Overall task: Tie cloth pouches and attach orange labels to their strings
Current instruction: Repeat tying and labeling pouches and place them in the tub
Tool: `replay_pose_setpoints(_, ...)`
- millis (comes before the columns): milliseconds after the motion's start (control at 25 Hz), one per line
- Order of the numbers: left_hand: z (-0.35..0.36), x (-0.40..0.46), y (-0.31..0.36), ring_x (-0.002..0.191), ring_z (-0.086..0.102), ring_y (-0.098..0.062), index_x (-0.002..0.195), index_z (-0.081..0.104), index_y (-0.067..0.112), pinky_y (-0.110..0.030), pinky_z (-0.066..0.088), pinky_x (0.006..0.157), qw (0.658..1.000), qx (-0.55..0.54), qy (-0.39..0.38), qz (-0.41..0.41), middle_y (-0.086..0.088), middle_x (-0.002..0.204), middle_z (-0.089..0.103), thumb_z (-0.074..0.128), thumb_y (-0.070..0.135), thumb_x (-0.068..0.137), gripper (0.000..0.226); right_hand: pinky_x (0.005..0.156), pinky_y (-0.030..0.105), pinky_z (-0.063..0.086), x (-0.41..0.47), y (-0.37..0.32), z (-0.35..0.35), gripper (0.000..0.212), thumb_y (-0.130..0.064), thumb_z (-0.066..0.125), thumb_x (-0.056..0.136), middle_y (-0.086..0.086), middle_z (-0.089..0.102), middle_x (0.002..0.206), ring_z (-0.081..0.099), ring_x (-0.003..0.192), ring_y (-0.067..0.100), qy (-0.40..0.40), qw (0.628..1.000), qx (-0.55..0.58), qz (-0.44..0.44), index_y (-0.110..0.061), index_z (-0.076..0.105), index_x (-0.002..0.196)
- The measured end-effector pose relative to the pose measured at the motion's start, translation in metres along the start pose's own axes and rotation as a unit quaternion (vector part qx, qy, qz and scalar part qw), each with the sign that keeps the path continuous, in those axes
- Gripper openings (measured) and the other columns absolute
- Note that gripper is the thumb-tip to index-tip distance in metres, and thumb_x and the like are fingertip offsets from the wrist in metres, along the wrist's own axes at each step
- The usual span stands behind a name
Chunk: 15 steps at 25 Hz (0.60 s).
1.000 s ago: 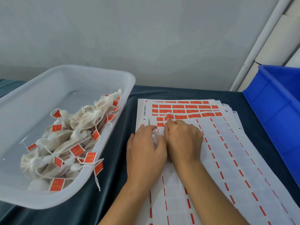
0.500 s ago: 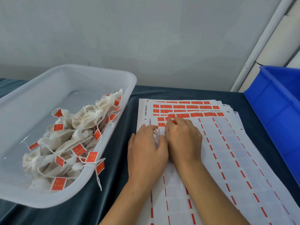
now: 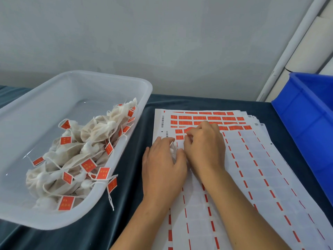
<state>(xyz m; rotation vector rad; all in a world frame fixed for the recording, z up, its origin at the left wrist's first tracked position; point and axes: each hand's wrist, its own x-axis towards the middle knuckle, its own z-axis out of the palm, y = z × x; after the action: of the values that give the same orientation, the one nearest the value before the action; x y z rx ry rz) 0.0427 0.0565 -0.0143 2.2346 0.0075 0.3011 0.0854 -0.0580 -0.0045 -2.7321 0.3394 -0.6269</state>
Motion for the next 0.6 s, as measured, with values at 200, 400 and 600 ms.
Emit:
replay_pose_setpoints(200,-0.004,0.003,-0.001,0.116,0.055,0.002,0.132,0.055,0.039,-0.031,0.052,0.1,0.998,-0.049,0.028,-0.023,0.025,0.128,0.06,0.048,0.053,0.087,0.048,0.092,0.031,0.052,-0.004,0.001,0.002,0.031,-0.039,0.069,0.093,0.003,0.072,0.117,0.063,0.102,0.02,0.02,0.995,-0.042,-0.089,-0.017,0.076,0.114)
replay_pose_setpoints(400,-0.006,0.005,-0.002,0.105,0.054,-0.007,0.124,0.048,0.046,-0.036,0.056,0.088,0.998,-0.008,0.049,-0.044,0.024,0.101,0.049,0.058,0.053,0.081,0.044,0.09,0.038,0.058,-0.01,0.004,0.007,0.035,-0.034,0.079,0.088,0.01,0.075,0.113,0.067,0.1,0.026,0.057,0.986,-0.048,-0.147,-0.01,0.076,0.112)
replay_pose_setpoints(600,-0.007,0.002,0.0,0.1,0.058,-0.013,0.125,0.047,0.05,-0.036,0.056,0.088,0.997,0.023,0.025,-0.065,0.019,0.101,0.053,0.049,0.054,0.079,0.045,0.081,0.038,0.059,-0.011,0.006,0.009,0.027,-0.028,0.076,0.089,0.012,0.076,0.104,0.071,0.088,0.026,0.079,0.985,0.037,-0.151,-0.008,0.075,0.107)
